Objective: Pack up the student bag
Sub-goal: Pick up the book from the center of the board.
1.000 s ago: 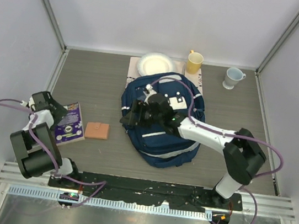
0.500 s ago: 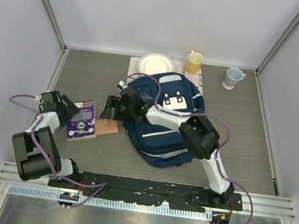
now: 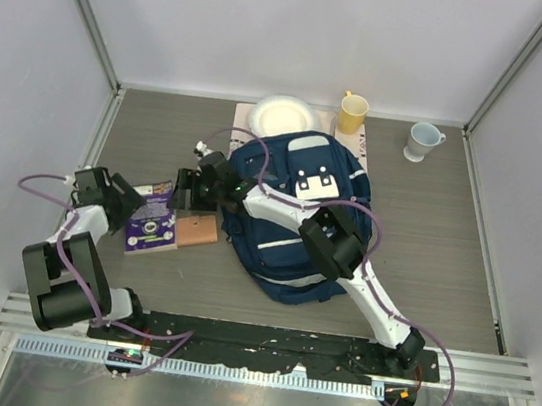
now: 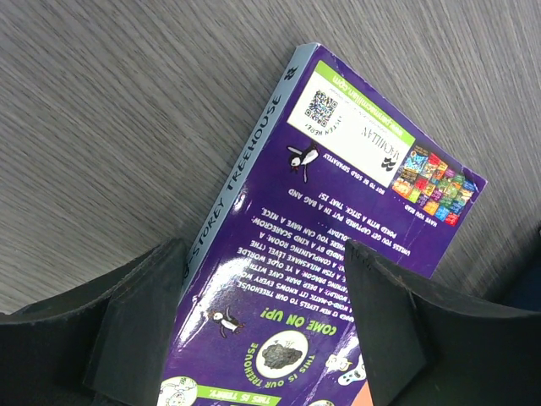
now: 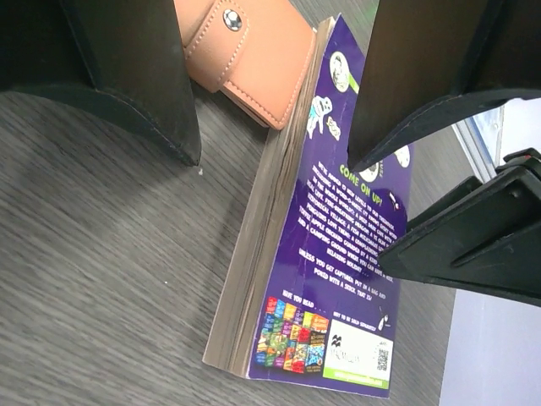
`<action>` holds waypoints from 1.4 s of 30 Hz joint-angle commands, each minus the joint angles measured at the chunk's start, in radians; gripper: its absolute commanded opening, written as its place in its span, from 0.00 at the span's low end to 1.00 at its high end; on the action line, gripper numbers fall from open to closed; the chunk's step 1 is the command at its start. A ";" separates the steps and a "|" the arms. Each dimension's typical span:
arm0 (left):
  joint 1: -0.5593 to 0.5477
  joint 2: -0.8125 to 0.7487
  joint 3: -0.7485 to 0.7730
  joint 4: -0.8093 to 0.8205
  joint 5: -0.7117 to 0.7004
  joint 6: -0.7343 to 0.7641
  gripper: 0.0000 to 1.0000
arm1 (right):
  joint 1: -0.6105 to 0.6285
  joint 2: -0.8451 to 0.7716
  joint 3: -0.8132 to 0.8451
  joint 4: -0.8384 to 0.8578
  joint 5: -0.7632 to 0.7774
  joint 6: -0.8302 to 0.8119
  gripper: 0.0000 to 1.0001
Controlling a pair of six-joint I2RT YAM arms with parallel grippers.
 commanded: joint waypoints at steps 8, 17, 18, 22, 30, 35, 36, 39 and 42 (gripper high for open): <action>-0.006 -0.027 -0.044 -0.023 0.070 -0.031 0.78 | 0.056 0.084 0.100 0.050 -0.075 0.038 0.55; -0.006 -0.051 -0.046 -0.011 0.104 -0.049 0.77 | 0.064 0.034 0.093 0.122 -0.077 0.048 0.24; -0.004 -0.054 -0.044 -0.014 0.106 -0.048 0.77 | 0.064 0.028 0.091 0.143 -0.084 0.058 0.24; -0.004 -0.077 -0.035 -0.029 0.098 -0.049 0.77 | 0.064 0.009 0.099 0.182 -0.126 0.090 0.34; -0.006 -0.086 -0.027 -0.040 0.086 -0.057 0.77 | 0.065 0.006 0.048 0.266 -0.198 0.163 0.38; -0.004 -0.086 -0.026 -0.037 0.079 -0.058 0.77 | 0.067 0.000 0.025 0.262 -0.209 0.173 0.38; -0.006 -0.086 -0.026 -0.038 0.079 -0.060 0.77 | 0.067 0.003 0.028 0.227 -0.206 0.167 0.40; -0.004 -0.089 -0.023 -0.035 0.079 -0.068 0.77 | 0.071 0.000 0.015 0.191 -0.189 0.145 0.40; -0.004 -0.094 -0.026 -0.029 0.079 -0.077 0.77 | 0.076 0.001 -0.007 0.200 -0.184 0.154 0.37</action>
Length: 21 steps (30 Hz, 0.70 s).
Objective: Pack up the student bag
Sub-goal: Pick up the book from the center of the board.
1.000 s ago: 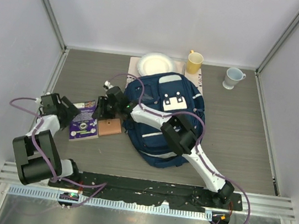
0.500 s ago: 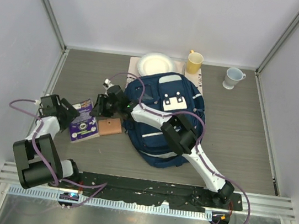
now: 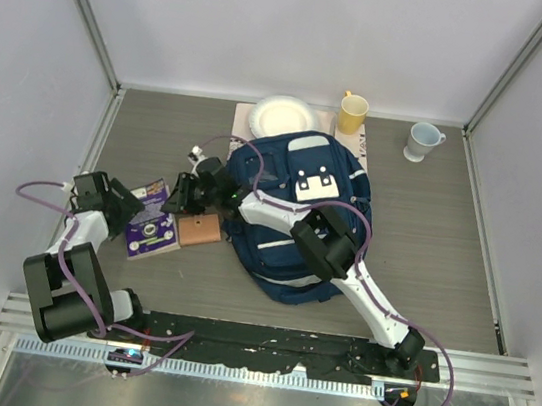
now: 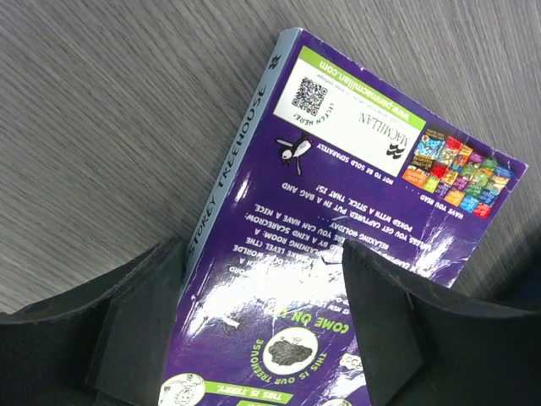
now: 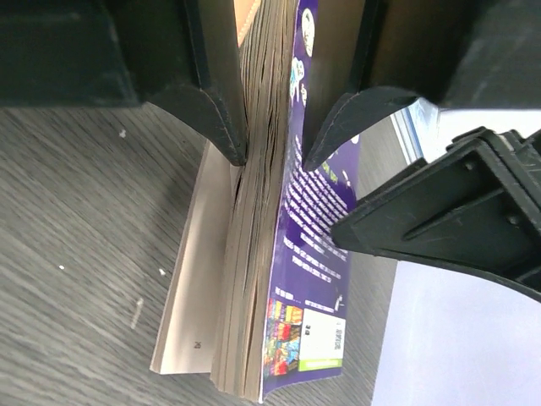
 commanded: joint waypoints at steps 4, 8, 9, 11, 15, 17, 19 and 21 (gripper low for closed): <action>-0.010 -0.041 0.012 0.013 0.097 -0.055 0.77 | 0.054 -0.062 -0.022 0.022 -0.081 0.025 0.28; -0.011 -0.060 0.015 0.008 0.100 -0.056 0.77 | 0.054 -0.056 -0.011 0.031 -0.090 0.026 0.25; -0.011 -0.063 0.017 0.005 0.098 -0.055 0.77 | 0.054 -0.059 -0.013 0.039 -0.099 0.026 0.23; -0.010 -0.066 0.017 0.006 0.098 -0.058 0.77 | 0.054 -0.061 -0.011 0.061 -0.118 0.032 0.24; -0.011 -0.061 0.014 0.013 0.109 -0.058 0.77 | 0.054 -0.055 -0.008 0.080 -0.135 0.054 0.39; -0.011 -0.061 0.012 0.016 0.115 -0.059 0.77 | 0.053 -0.047 -0.008 0.091 -0.142 0.070 0.47; -0.011 -0.056 0.009 0.017 0.117 -0.064 0.77 | 0.054 -0.042 -0.016 0.106 -0.149 0.083 0.27; -0.011 -0.060 0.008 0.016 0.114 -0.062 0.77 | 0.054 -0.039 -0.016 0.109 -0.144 0.086 0.19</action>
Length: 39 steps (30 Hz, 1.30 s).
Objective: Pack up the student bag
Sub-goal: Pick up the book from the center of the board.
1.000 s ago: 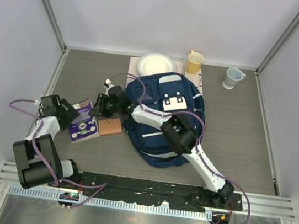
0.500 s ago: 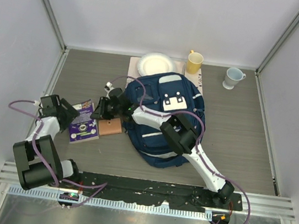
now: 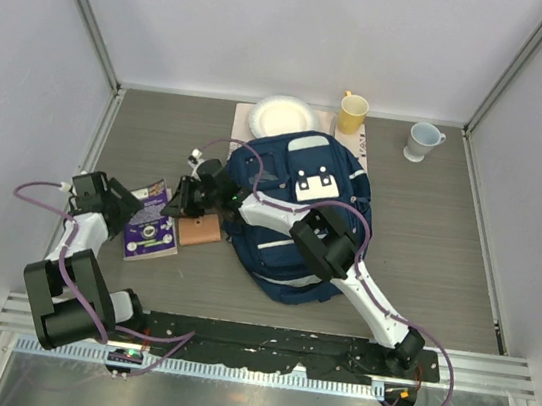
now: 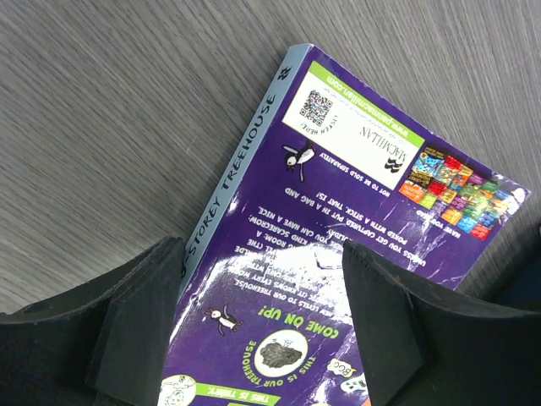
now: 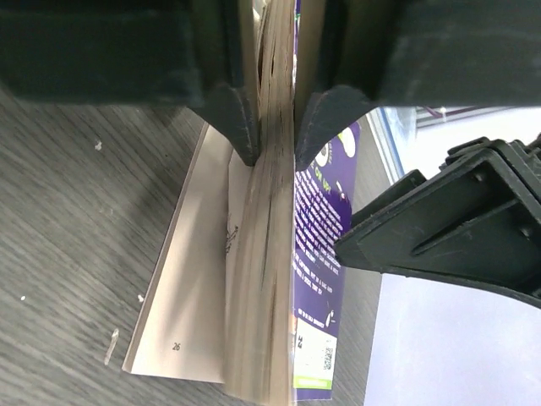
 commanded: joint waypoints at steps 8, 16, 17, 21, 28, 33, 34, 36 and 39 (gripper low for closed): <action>-0.013 -0.119 0.078 -0.077 0.052 -0.033 0.84 | 0.038 -0.145 -0.156 0.246 -0.033 0.102 0.01; -0.012 -0.375 0.261 -0.269 -0.071 0.039 1.00 | -0.006 -0.295 -0.439 0.827 -0.076 0.407 0.01; -0.012 -0.386 0.277 -0.280 -0.071 0.045 1.00 | -0.010 -0.311 -0.442 0.847 -0.084 0.424 0.01; -0.010 -0.396 0.395 -0.355 -0.052 0.079 1.00 | -0.016 -0.370 -0.467 0.907 -0.099 0.460 0.01; -0.012 -0.419 0.535 -0.387 0.093 0.093 1.00 | -0.062 -0.603 -0.680 0.848 -0.027 0.349 0.01; -0.013 -0.406 0.543 -0.306 0.349 0.044 1.00 | -0.099 -0.804 -0.824 0.621 0.033 0.149 0.01; -0.013 -0.401 0.532 -0.282 0.392 0.024 1.00 | -0.102 -0.834 -0.846 0.560 0.051 0.127 0.01; -0.015 -0.403 0.473 -0.161 0.530 -0.053 1.00 | -0.117 -0.918 -0.916 0.509 0.092 0.099 0.01; -0.045 -0.387 0.407 -0.033 0.639 -0.105 0.99 | -0.141 -1.021 -1.023 0.461 0.122 0.081 0.01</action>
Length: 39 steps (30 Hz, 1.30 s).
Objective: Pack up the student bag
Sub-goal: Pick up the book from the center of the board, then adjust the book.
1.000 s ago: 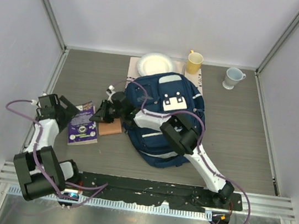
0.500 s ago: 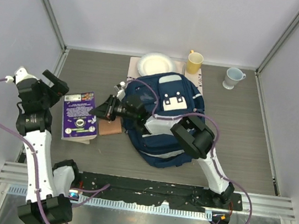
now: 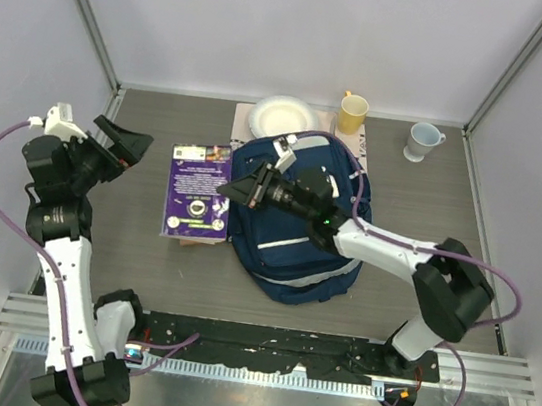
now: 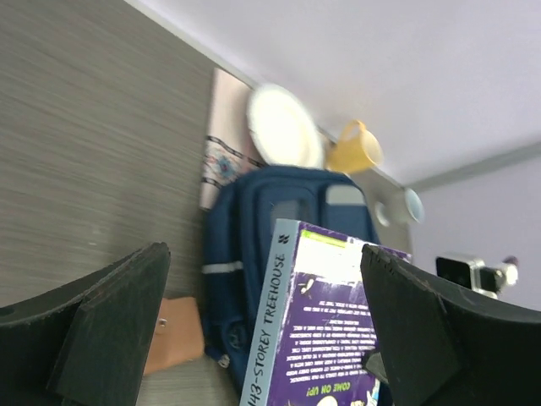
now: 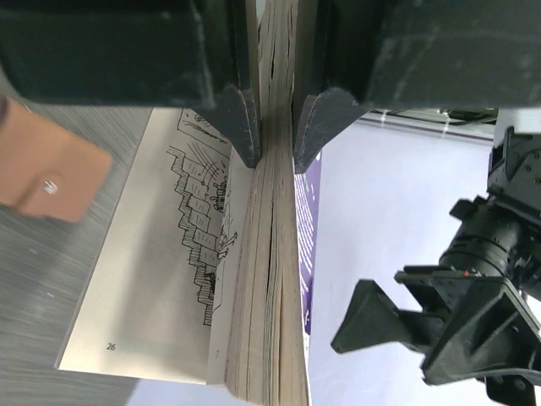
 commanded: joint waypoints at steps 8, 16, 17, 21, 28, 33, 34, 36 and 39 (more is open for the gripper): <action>-0.386 0.040 -0.172 0.256 0.121 -0.027 1.00 | -0.125 -0.367 -0.258 -0.151 0.052 -0.104 0.01; -0.566 0.086 -0.353 0.488 0.104 -0.100 1.00 | -0.131 -0.499 -0.308 -0.217 0.042 -0.098 0.01; -0.578 0.097 -0.375 0.541 0.101 -0.119 0.99 | -0.131 -0.506 -0.315 -0.211 0.028 -0.094 0.01; -0.612 0.138 -0.396 0.667 0.144 -0.171 1.00 | -0.131 -0.520 -0.330 -0.176 -0.014 -0.075 0.01; -0.638 0.224 -0.415 0.919 0.273 -0.264 0.98 | -0.130 -0.516 -0.367 -0.090 -0.081 -0.066 0.01; -0.659 0.292 -0.419 0.982 0.340 -0.284 0.91 | -0.138 -0.515 -0.381 -0.036 -0.092 -0.069 0.01; -0.659 0.296 -0.421 0.984 0.351 -0.286 0.91 | -0.141 -0.515 -0.381 -0.030 -0.095 -0.069 0.01; -0.659 0.302 -0.432 0.990 0.362 -0.289 0.91 | -0.148 -0.513 -0.379 -0.022 -0.097 -0.067 0.01; -0.661 0.301 -0.442 1.004 0.377 -0.298 0.86 | -0.159 -0.510 -0.374 -0.018 -0.100 -0.067 0.01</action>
